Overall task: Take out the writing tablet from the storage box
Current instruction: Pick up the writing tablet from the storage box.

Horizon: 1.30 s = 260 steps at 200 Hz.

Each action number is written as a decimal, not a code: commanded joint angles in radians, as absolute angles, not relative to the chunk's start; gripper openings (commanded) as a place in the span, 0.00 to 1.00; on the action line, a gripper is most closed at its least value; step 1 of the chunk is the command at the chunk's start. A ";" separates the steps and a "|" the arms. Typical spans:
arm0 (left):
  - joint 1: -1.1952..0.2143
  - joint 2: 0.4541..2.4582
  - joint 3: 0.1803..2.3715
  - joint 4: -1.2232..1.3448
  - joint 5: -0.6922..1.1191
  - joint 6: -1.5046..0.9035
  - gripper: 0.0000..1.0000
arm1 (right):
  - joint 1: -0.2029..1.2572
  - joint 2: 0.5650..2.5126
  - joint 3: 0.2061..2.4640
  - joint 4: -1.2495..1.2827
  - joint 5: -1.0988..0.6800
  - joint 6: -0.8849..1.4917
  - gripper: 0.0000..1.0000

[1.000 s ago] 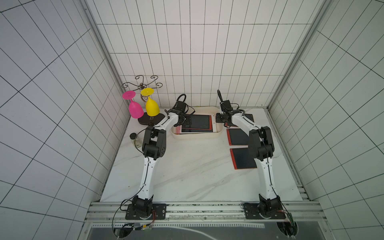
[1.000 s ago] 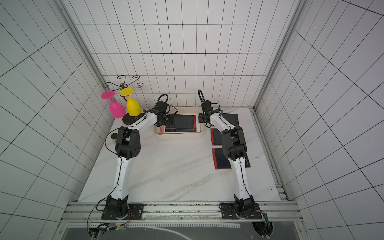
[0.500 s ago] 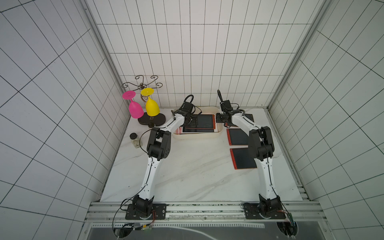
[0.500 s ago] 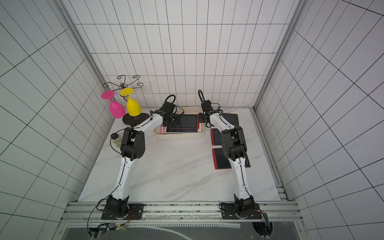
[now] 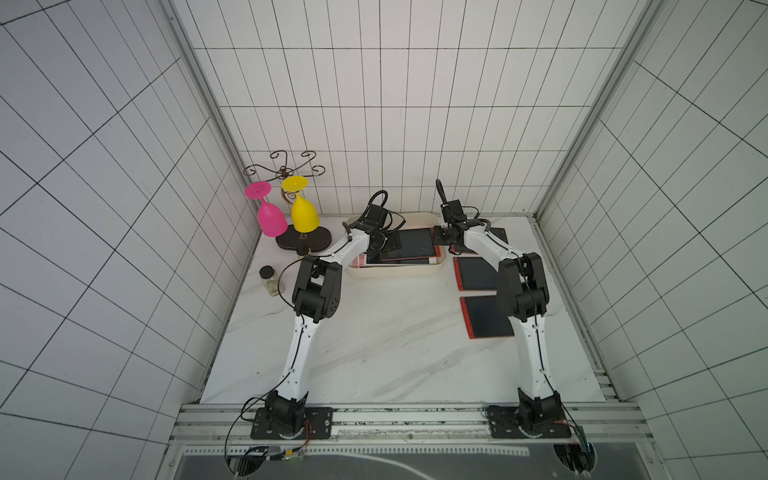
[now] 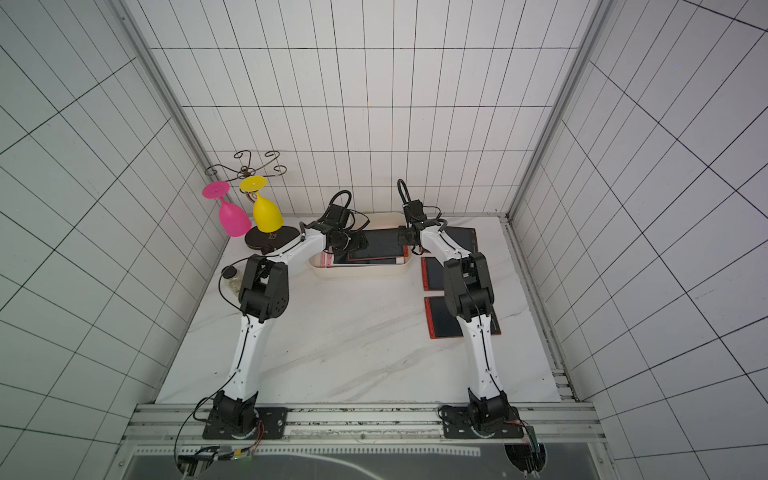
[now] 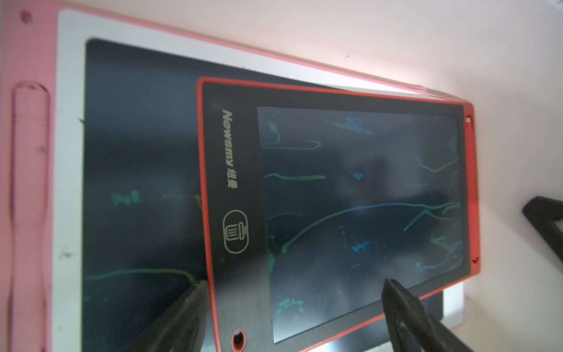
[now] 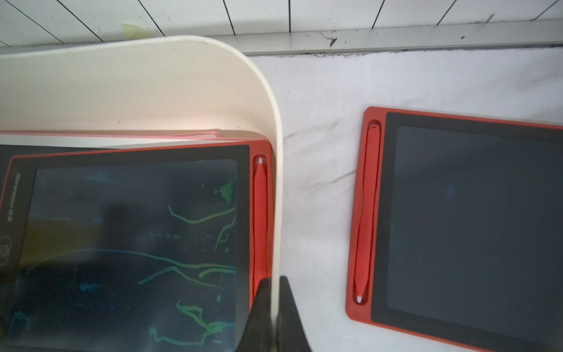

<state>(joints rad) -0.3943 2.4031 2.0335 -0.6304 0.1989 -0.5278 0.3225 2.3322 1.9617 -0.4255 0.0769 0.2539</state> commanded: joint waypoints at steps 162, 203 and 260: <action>-0.431 2.155 1.885 -0.342 0.493 -0.742 0.85 | 0.349 2.333 1.938 -0.388 -0.007 0.290 0.00; -0.440 2.137 1.873 -0.304 0.523 -0.772 0.82 | 0.350 2.328 1.933 -0.386 -0.005 0.291 0.00; -0.435 2.151 1.867 -0.310 0.500 -0.762 0.77 | 0.350 2.322 1.931 -0.386 -0.002 0.288 0.00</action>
<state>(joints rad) -0.4393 2.1429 1.8694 -0.3267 0.4908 -0.7555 0.3347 2.3322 1.9587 -0.4145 0.0444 0.2733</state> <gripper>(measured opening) 0.796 0.048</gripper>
